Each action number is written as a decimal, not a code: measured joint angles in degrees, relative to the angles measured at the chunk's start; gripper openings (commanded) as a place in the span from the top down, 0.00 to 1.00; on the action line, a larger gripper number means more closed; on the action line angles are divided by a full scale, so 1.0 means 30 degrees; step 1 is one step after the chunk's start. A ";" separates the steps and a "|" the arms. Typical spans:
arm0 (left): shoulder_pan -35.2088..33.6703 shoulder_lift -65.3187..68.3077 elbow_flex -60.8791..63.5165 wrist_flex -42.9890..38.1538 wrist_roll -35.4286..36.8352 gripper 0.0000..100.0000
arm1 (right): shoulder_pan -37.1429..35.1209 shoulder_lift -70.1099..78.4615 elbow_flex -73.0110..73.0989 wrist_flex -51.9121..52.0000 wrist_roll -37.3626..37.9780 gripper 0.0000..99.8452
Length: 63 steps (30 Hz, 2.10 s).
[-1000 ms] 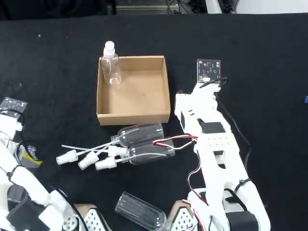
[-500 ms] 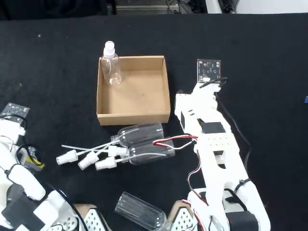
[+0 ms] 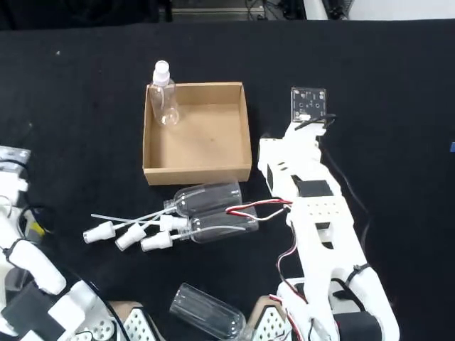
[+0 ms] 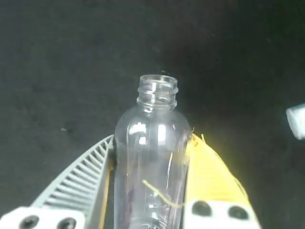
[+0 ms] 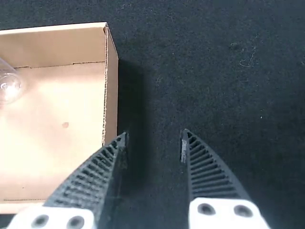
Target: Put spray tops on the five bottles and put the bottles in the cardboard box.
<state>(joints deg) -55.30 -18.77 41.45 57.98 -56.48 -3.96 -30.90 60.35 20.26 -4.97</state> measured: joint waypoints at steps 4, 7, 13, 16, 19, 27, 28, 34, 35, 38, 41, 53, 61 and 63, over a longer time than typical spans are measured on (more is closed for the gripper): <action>-0.0615 0.0498 -0.0645 0.0059 0.2960 0.91 | 0.0000 0.0000 0.0000 0.0000 0.0000 0.84; -0.1465 0.1641 -0.1055 0.0176 0.4542 0.79 | 0.0000 0.0000 0.0000 0.0000 0.0000 0.84; -0.3253 0.4337 -0.2872 0.0176 0.4689 0.69 | 0.0000 0.0000 0.0000 0.0000 0.0000 0.84; -0.3604 0.4484 -0.3780 0.0264 0.4689 0.69 | 0.0000 0.0000 0.0000 0.0000 0.0000 0.84; -0.3604 0.4601 -0.4484 0.1289 0.4337 0.69 | 0.0000 0.0000 0.0000 0.0000 0.0000 0.84; -0.3136 0.4718 -0.4601 0.2227 0.1612 0.69 | 0.0000 0.0000 0.0000 0.0000 0.0000 0.84; -0.3136 0.4718 -0.4601 0.2227 0.1231 0.69 | 0.0000 0.0000 0.0000 0.0000 0.0000 0.84; -0.3136 0.4718 -0.4601 0.2139 -0.0879 0.69 | 0.0000 0.0000 0.0000 0.0000 0.0000 0.84; -0.3136 0.4718 -0.4601 0.1963 -0.0908 0.69 | 0.0000 0.0000 0.0000 0.0000 0.0000 0.84; -0.3136 0.4718 -0.4366 0.1348 -0.0908 0.69 | 0.0000 0.0000 0.0000 0.0000 0.0000 0.84; -0.3136 0.4718 -0.3516 0.0352 -0.0908 0.69 | 0.0000 0.0000 0.0000 0.0000 0.0000 0.84; -0.3136 0.4718 -0.2930 -0.0557 -0.0908 0.69 | 0.0000 0.0000 0.0000 0.0000 0.0000 0.84; -0.3106 0.4718 -0.2315 -0.0557 -0.1026 0.94 | 0.0000 0.0000 0.0000 0.0000 0.0000 0.84; -0.3018 0.4630 -0.1934 -0.0615 -0.0938 0.97 | 0.0000 0.0000 0.0000 0.0000 0.0000 0.84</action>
<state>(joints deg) -64.35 -4.88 35.65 56.13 -59.30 -3.96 -30.90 60.35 20.26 -4.97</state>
